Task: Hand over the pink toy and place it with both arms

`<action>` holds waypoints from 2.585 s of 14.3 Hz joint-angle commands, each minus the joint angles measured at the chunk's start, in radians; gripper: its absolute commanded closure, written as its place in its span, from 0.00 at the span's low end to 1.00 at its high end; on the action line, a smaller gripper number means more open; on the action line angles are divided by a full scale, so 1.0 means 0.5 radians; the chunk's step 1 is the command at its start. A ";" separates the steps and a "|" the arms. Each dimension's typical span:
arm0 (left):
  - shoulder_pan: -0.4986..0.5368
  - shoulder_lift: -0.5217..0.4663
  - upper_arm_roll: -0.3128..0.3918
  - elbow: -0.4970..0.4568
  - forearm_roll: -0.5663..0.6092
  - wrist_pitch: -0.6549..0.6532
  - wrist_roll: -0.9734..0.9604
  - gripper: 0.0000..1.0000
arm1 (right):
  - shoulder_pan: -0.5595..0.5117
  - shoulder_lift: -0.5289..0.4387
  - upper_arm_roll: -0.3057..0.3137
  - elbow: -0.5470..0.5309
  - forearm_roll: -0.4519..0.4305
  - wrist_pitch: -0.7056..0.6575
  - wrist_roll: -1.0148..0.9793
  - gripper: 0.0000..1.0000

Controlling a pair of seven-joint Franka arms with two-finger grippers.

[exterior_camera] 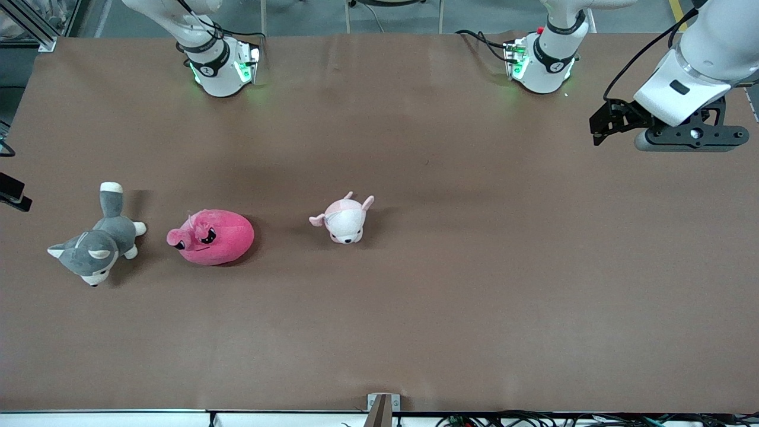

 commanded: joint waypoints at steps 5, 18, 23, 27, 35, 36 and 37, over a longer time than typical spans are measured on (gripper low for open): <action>0.024 0.067 -0.012 0.068 -0.014 0.045 0.009 0.00 | -0.066 -0.213 0.031 -0.353 -0.010 0.156 0.093 0.00; 0.027 0.094 -0.012 0.092 -0.021 0.113 0.027 0.00 | -0.159 -0.575 0.169 -0.823 -0.016 0.276 0.243 0.00; 0.027 0.079 -0.003 0.074 -0.021 0.113 -0.006 0.00 | -0.156 -0.695 0.172 -0.992 -0.016 0.316 0.240 0.00; 0.030 -0.034 -0.003 -0.003 -0.027 0.070 -0.016 0.00 | -0.162 -0.729 0.169 -1.017 -0.016 0.295 0.234 0.00; 0.162 -0.185 0.006 -0.135 -0.137 0.076 0.052 0.00 | -0.162 -0.723 0.166 -1.020 -0.031 0.292 0.234 0.00; 0.162 -0.182 0.006 -0.123 -0.128 0.070 0.052 0.00 | -0.162 -0.723 0.169 -1.020 -0.034 0.292 0.234 0.00; 0.162 -0.170 0.010 -0.107 -0.116 0.055 0.055 0.00 | -0.162 -0.723 0.166 -1.020 -0.034 0.292 0.234 0.00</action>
